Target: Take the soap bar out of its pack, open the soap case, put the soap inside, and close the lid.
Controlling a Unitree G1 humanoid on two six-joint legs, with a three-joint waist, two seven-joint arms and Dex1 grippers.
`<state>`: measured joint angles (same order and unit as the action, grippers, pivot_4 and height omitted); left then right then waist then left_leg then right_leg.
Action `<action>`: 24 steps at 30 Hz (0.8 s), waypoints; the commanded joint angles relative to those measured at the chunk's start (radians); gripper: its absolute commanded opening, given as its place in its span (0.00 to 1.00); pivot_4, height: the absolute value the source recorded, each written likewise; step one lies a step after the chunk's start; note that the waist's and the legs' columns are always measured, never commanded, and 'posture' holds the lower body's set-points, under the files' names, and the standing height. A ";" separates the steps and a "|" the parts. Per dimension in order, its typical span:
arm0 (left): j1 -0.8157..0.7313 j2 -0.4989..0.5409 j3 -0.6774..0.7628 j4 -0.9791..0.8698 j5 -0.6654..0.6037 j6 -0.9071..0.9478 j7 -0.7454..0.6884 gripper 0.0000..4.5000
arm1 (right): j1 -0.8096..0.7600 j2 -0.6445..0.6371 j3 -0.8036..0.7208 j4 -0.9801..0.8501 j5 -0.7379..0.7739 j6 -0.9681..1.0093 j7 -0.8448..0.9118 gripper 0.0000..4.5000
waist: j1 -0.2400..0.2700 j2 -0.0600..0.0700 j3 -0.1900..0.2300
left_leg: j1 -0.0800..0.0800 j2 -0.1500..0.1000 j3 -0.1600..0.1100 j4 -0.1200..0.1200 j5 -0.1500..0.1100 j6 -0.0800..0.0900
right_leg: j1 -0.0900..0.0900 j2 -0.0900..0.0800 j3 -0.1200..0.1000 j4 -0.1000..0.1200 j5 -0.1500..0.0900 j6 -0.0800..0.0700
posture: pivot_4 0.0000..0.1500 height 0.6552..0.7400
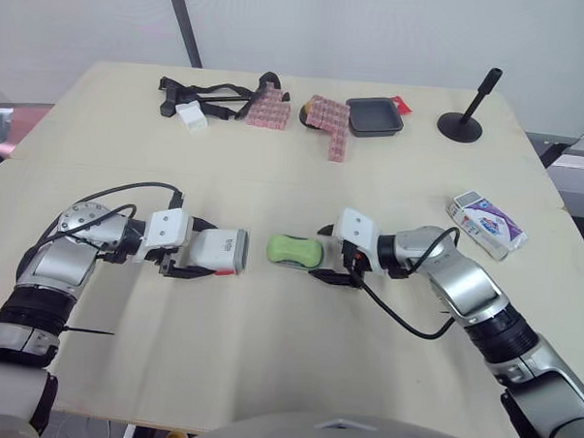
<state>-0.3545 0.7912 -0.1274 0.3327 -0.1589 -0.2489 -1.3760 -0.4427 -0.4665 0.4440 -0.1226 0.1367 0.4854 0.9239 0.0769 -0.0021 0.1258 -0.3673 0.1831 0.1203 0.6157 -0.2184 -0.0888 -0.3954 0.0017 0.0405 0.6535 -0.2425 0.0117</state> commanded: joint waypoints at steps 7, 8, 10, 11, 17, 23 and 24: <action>-0.015 0.012 0.020 -0.017 -0.005 -0.011 0.009 0.77 | -0.025 0.024 -0.011 0.034 -0.006 -0.021 0.023 1.00 | -0.001 0.000 0.000 | 0.000 0.000 0.000 0.000 0.000 0.000 | 0.000 0.000 0.000 0.000 0.000 0.000 | 1.00 1.00; -0.016 0.011 0.020 -0.016 -0.004 -0.012 0.010 0.77 | -0.026 0.024 -0.011 0.041 -0.008 -0.023 0.024 1.00 | -0.001 0.000 0.000 | 0.000 0.000 0.000 0.000 0.000 0.000 | 0.000 0.000 0.000 0.000 0.000 0.000 | 1.00 1.00; -0.018 0.010 0.019 -0.015 -0.002 -0.014 0.011 0.77 | -0.025 0.026 -0.015 0.048 -0.011 -0.035 0.025 1.00 | -0.001 0.000 0.000 | 0.000 0.000 0.000 0.000 0.000 0.000 | 0.000 0.000 0.000 0.000 0.000 0.000 | 1.00 1.00; -0.019 0.010 0.019 -0.013 -0.001 -0.016 0.012 0.77 | -0.024 0.027 -0.018 0.049 -0.012 -0.038 0.024 0.94 | -0.001 0.000 0.000 | 0.000 0.000 0.000 0.000 0.000 0.000 | 0.000 0.000 0.000 0.000 0.000 0.000 | 1.00 1.00; -0.021 0.011 0.016 -0.003 0.005 -0.023 0.015 0.77 | -0.023 0.033 -0.020 0.058 -0.008 -0.030 0.027 0.69 | 0.000 0.000 0.000 | 0.000 0.000 0.000 0.000 0.000 0.000 | 0.000 0.000 0.000 0.000 0.000 0.000 | 1.00 1.00; -0.024 0.011 0.013 0.006 0.009 -0.033 0.018 0.77 | -0.016 0.023 -0.024 0.051 -0.010 -0.038 0.032 0.69 | -0.001 0.000 0.000 | 0.000 0.000 0.000 0.000 0.000 0.000 | 0.000 0.000 0.000 0.000 0.000 0.000 | 1.00 1.00; -0.025 0.011 0.012 0.008 0.011 -0.035 0.019 0.77 | -0.014 0.018 -0.024 0.048 -0.013 -0.045 0.033 0.69 | 0.000 0.000 0.000 | 0.000 0.000 0.000 0.000 0.000 0.000 | 0.000 0.000 0.000 0.000 0.000 0.000 | 1.00 1.00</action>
<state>-0.3644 0.7912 -0.1289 0.3401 -0.1520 -0.2689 -1.3596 -0.4559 -0.4361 0.4384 -0.0568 0.1259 0.4542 0.9470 0.0767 -0.0021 0.1258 -0.3673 0.1832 0.1204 0.6157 -0.2184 -0.0888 -0.3955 0.0017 0.0404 0.6535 -0.2425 0.0117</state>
